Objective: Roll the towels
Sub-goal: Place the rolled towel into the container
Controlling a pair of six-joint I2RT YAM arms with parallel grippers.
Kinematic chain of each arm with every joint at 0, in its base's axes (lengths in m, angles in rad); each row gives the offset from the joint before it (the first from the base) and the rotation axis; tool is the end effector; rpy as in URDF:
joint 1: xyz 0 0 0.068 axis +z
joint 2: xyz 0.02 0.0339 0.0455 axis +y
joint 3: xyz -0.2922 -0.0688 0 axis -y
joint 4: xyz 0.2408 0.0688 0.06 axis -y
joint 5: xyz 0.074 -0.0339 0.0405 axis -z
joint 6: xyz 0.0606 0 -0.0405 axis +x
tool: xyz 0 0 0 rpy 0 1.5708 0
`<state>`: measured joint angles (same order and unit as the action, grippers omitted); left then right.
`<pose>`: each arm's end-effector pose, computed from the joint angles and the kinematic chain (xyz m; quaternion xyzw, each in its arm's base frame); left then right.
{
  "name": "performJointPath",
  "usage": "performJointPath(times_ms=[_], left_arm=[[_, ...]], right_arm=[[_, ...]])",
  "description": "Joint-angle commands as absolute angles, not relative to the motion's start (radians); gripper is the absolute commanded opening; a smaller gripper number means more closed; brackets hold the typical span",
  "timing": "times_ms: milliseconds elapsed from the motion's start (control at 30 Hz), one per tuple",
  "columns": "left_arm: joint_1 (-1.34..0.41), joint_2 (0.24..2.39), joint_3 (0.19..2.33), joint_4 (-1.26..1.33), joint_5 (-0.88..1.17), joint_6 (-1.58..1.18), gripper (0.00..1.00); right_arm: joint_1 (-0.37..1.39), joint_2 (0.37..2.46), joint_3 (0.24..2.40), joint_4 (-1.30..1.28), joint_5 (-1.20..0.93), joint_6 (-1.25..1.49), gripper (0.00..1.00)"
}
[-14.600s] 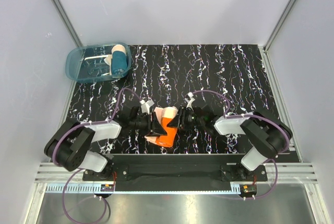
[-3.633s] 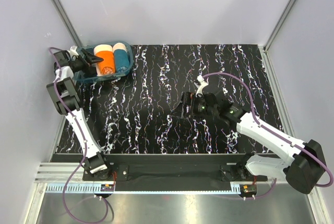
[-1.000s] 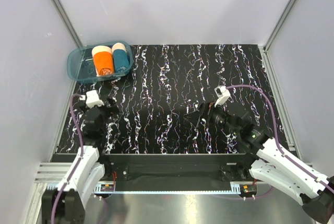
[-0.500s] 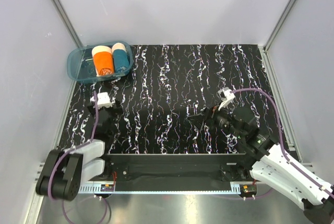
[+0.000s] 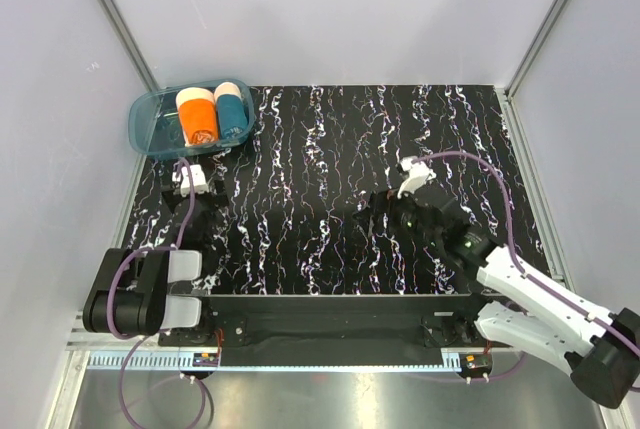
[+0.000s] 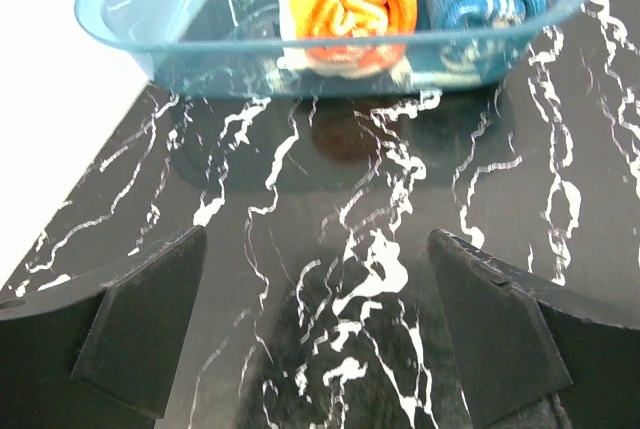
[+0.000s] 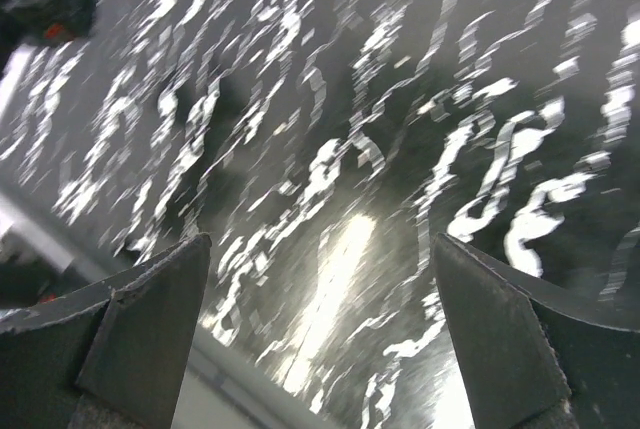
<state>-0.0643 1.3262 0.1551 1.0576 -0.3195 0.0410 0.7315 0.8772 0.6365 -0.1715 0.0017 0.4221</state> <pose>0.2297 0.0043 0.1836 -0.0670 0.7411 0.1110 0.6587 0.1524 0.1366 0.2851 -0.1285 0.8269 0.2979 0.4593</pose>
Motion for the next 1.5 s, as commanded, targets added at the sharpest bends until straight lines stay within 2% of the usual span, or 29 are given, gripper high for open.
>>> performJointPath(times_ms=[0, 67, 233, 533, 700, 967, 1133, 1233, 1267, 1400, 1467], left_arm=[[-0.052, 1.322, 0.192, 1.094, -0.273, 0.008, 0.99], [-0.052, 1.330, 0.186, 1.127, -0.275, 0.012, 0.99], [-0.052, 1.327, 0.190, 1.106, -0.272, 0.009, 0.99], [-0.052, 1.330, 0.190, 1.112, -0.273, 0.011, 0.99], [-0.052, 1.328, 0.190, 1.112, -0.273, 0.011, 0.99], [-0.051, 1.328, 0.192, 1.109, -0.270, 0.009, 0.99], [-0.051, 1.330, 0.192, 1.109, -0.270, 0.009, 0.99], [-0.049, 1.328, 0.192, 1.109, -0.268, 0.009, 0.99], [-0.049, 1.330, 0.193, 1.108, -0.267, 0.008, 0.99], [-0.043, 1.328, 0.196, 1.100, -0.256, 0.005, 0.99], [-0.041, 1.328, 0.196, 1.100, -0.255, 0.005, 0.99]], right_arm=[[0.736, 0.905, 0.732, -0.179, 0.204, 0.359, 1.00], [0.735, 0.920, 0.738, -0.176, 0.318, 0.318, 1.00], [0.680, 0.925, 0.703, -0.117, 0.359, 0.158, 0.99], [0.195, 0.934, 0.512, 0.165, 0.238, 0.196, 1.00], [0.010, 1.136, 0.502, 0.320, 0.183, 0.189, 1.00], [-0.116, 1.255, 0.411, 0.549, 0.114, 0.143, 1.00], [-0.204, 1.321, 0.333, 0.860, 0.055, 0.219, 1.00], [-0.213, 1.439, 0.321, 1.055, 0.003, 0.207, 1.00], [-0.213, 1.421, 0.339, 0.945, 0.003, 0.192, 1.00], [-0.213, 1.439, 0.348, 0.982, -0.047, 0.187, 1.00], [-0.213, 1.465, 0.370, 0.965, -0.151, 0.154, 1.00]])
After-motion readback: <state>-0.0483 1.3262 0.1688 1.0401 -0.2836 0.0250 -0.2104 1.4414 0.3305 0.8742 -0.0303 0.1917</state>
